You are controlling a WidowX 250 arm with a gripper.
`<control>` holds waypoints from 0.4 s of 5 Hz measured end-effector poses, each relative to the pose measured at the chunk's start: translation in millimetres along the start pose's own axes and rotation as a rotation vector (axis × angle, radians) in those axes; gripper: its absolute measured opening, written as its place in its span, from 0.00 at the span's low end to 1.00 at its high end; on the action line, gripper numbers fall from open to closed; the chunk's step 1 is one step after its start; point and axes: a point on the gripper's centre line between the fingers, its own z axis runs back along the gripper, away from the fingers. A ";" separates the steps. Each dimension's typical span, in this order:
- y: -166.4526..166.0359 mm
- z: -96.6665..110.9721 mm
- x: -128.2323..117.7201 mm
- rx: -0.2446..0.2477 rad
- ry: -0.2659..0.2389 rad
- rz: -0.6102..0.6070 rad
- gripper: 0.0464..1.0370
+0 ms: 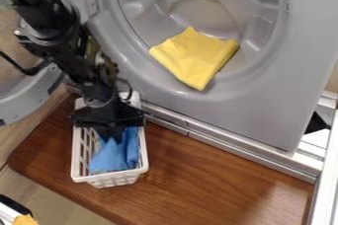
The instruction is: Takes the blue cloth and puts it inside the basket.
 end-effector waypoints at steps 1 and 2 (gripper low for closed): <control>-3.1 -4.8 -1.6 0.019 -0.004 0.007 0.16; -2.1 -3.8 -2.6 0.046 0.013 0.013 0.41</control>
